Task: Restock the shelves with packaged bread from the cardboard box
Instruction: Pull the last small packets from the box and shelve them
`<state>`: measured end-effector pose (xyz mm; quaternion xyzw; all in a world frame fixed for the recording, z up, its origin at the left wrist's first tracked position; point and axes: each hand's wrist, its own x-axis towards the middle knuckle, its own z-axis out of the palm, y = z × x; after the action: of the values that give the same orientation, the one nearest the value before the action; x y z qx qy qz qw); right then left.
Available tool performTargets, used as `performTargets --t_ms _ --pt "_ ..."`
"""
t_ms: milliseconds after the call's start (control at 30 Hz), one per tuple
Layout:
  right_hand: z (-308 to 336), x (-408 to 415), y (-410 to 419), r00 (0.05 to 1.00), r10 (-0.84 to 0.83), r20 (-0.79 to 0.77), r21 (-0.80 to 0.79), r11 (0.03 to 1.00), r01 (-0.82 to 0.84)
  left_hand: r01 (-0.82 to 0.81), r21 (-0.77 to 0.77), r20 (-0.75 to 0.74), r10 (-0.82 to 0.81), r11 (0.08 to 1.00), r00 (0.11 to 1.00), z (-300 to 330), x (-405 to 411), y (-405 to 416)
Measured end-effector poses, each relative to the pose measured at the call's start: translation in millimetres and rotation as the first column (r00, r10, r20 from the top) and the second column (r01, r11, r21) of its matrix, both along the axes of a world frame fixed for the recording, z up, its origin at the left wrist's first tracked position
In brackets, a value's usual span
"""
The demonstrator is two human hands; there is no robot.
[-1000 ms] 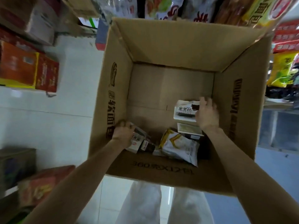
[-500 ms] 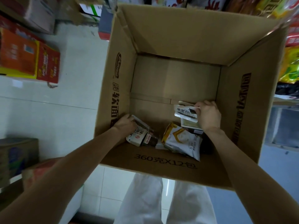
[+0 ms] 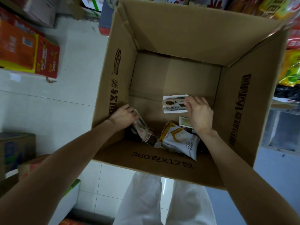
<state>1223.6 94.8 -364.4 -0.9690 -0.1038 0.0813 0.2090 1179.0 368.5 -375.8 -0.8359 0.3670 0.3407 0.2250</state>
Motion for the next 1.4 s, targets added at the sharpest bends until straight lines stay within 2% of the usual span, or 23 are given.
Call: performTargets --t_ms 167,233,267,333,433,533,600,700,767,833,900,933,1033,1167,1233,1400 --pt "16 3 1 0.994 0.021 0.103 0.037 0.999 -0.025 -0.197 -0.237 0.168 0.24 0.951 0.956 25 12 4" --pt "28 5 -2 0.991 0.006 0.133 0.046 0.999 -0.012 -0.276 -0.428 0.198 0.387 0.861 0.901 39 14 -1" --pt "37 7 -4 0.989 -0.011 0.146 0.057 0.998 0.003 -0.313 -0.544 0.195 0.48 0.779 0.855 49 16 -6" --pt "59 8 -10 0.984 -0.054 0.169 0.101 0.994 0.037 -0.419 -0.723 0.113 0.692 0.549 0.713 76 22 -16" --pt "102 9 -19 0.972 -0.129 0.196 0.187 0.978 0.092 -0.49 -0.85 -0.083 0.868 0.195 0.49 121 32 -31" --pt "146 9 -29 0.963 -0.189 0.19 0.223 0.964 0.145 -0.451 -0.889 -0.265 0.891 -0.078 0.369 160 43 -45" --pt "174 11 -37 0.959 -0.211 0.19 0.242 0.957 0.162 -0.443 -0.873 -0.382 0.85 -0.204 0.363 184 51 -56" --pt "213 19 -54 0.956 -0.261 0.136 0.351 0.915 0.2 -0.453 -0.855 -0.447 0.804 -0.253 0.393 221 63 -70" --pt "237 28 -68 0.953 -0.292 0.086 0.398 0.887 0.236 -0.475 -0.82 -0.517 0.77 -0.319 0.375 245 75 -80" --pt "259 38 -87 0.942 -0.333 0.034 0.465 0.84 0.28 -0.478 -0.791 -0.584 0.707 -0.383 0.399 271 88 -92" --pt "277 48 -106 0.932 -0.361 0.019 0.525 0.797 0.298 -0.467 -0.793 -0.592 0.677 -0.391 0.437 293 103 -107" --pt "283 54 -115 0.931 -0.362 0.036 0.524 0.8 0.291 -0.45 -0.821 -0.549 0.706 -0.352 0.449 300 109 -115" --pt "286 70 -127 0.951 -0.305 0.05 0.434 0.864 0.254 -0.395 -0.9 -0.363 0.819 -0.184 0.444 295 121 -139" --pt "257 75 -125 0.961 -0.277 0.02 0.287 0.922 0.26 -0.437 -0.893 -0.309 0.851 -0.107 0.424 265 117 -159" --pt "244 72 -127 0.953 -0.304 0.012 0.271 0.918 0.29 -0.422 -0.904 -0.265 0.863 -0.068 0.43 253 112 -161" --pt "218 61 -130 0.922 -0.378 -0.083 0.364 0.85 0.381 -0.497 -0.85 -0.103 0.869 0.175 0.483 208 103 -153"
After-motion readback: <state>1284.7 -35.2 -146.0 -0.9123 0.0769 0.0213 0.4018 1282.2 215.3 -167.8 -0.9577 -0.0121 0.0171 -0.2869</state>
